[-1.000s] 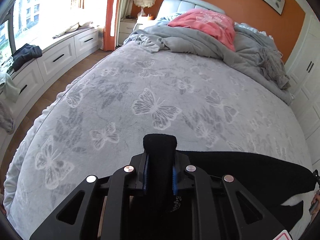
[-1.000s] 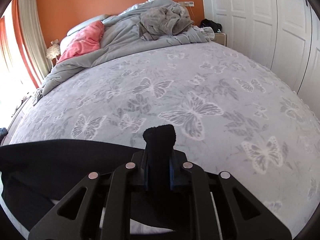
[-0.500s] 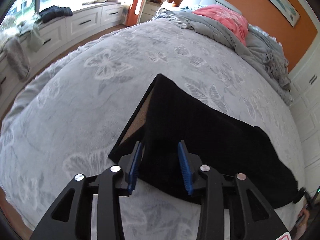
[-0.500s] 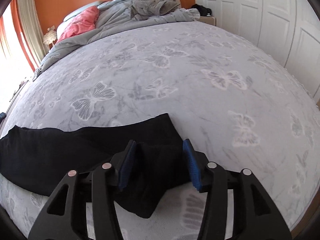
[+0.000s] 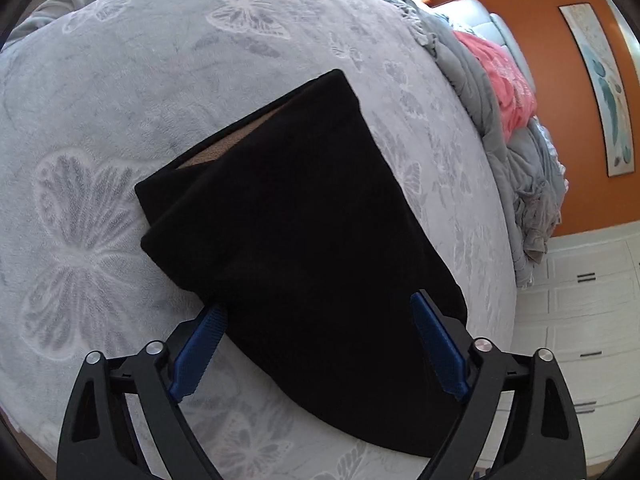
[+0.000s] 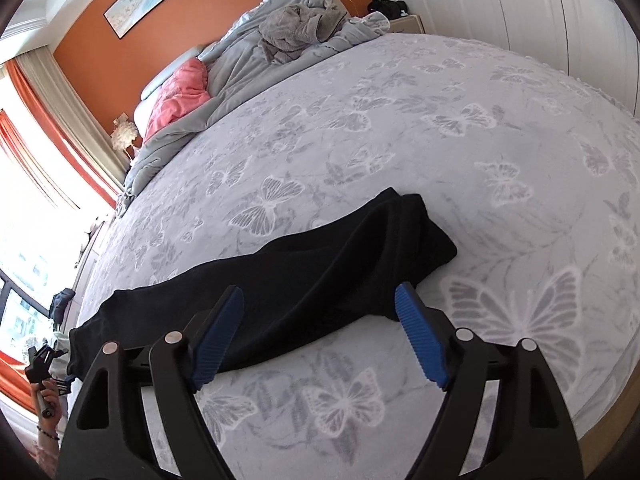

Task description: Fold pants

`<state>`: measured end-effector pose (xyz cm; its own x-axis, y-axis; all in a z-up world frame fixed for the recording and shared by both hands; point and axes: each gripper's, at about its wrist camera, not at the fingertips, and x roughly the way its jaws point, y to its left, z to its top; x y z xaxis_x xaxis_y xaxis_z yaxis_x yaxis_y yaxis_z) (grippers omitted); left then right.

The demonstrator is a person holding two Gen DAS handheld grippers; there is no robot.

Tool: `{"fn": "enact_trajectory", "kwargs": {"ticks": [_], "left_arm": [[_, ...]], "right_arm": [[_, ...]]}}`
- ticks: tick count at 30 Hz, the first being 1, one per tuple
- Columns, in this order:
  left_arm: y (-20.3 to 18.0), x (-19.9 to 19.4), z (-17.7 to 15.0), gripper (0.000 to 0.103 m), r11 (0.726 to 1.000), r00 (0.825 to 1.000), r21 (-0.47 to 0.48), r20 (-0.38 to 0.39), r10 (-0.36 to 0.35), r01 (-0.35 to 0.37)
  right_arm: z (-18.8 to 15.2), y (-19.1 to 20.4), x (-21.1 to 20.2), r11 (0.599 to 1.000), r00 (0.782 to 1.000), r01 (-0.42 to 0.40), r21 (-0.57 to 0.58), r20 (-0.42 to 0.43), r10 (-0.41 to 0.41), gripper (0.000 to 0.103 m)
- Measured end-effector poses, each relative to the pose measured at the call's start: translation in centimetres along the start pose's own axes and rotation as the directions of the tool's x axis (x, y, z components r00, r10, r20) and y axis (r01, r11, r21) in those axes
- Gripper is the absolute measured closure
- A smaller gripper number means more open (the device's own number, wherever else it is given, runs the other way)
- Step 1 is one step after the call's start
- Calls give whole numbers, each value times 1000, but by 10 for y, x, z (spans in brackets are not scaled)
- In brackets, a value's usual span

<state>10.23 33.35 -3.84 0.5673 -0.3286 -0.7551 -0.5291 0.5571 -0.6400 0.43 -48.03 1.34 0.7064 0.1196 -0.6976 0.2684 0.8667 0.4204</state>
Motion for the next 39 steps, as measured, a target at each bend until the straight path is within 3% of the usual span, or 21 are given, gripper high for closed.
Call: {"fn": "enact_trajectory", "kwargs": {"ticks": [1,2,3,7,12,14,15,16,17,18,19,21,22,23,25,26,28,32,36,38,39], "left_arm": [[-2,-4,1,66,1000,1000,6,27,6,-7],[-4,-8,3,85,1000,999,20,40,13,-14],[-6,-14,3,95,1000,999,29,53,-3,2],[7,-25,-1,97,999,994,-10,101,-39,41],[20,-16,-6,97,1000,993,-5,114,5,-5],[16,-15,-3,97,1000,994,11,111,8,-9],[12,-16,-2,97,999,992,26,124,21,-25],[9,-14,0,97,999,991,40,130,30,-35],[6,-13,0,97,998,991,49,128,36,-43],[5,-10,1,97,998,991,51,127,33,-40],[4,-9,1,97,998,992,59,126,28,-36],[1,-8,3,98,995,990,84,136,33,-45],[-1,-9,4,98,994,990,99,139,31,-45],[-3,-9,5,98,992,989,115,144,35,-52],[-4,-7,6,98,988,988,135,146,48,-68],[-5,-4,7,98,988,989,137,139,53,-72],[-3,0,8,98,989,990,130,129,58,-75],[-2,5,8,97,992,994,115,98,49,-60],[-1,6,10,89,993,994,105,98,40,-50],[-3,4,9,65,995,995,92,99,17,-26],[-4,3,8,47,997,994,83,108,-8,-1]], "right_arm": [[-1,-1,0,1000,1000,-3,19,-3,3,27],[-2,-4,-1,999,1000,-15,43,-5,15,27],[-3,-7,0,998,1000,-5,66,-11,5,27],[-2,-16,20,988,997,33,151,-71,-22,27],[11,-4,48,976,997,-16,215,-72,33,26],[14,-2,81,976,989,64,206,-144,-35,23],[13,-5,97,972,984,111,209,-163,-77,28],[14,-8,110,970,978,142,195,-177,-108,67],[20,-10,120,969,972,166,183,-194,-130,95],[27,-11,112,969,986,116,217,-141,-86,100],[37,-7,93,970,999,-4,242,-44,15,100],[58,17,43,976,981,-166,138,123,150,100],[62,24,26,980,970,-185,70,173,171,100],[62,24,24,990,974,-139,26,183,132,100],[51,-9,63,995,998,-36,89,56,31,100],[39,-30,86,987,1000,-7,161,-20,11,100],[22,-45,116,984,986,81,161,-155,-56,100],[21,-37,111,986,990,62,158,-138,-40,99],[24,-43,116,981,987,53,189,-157,-23,90],[22,-48,119,977,986,57,206,-162,-23,86],[22,-48,119,975,987,58,214,-157,-24,88]]}}
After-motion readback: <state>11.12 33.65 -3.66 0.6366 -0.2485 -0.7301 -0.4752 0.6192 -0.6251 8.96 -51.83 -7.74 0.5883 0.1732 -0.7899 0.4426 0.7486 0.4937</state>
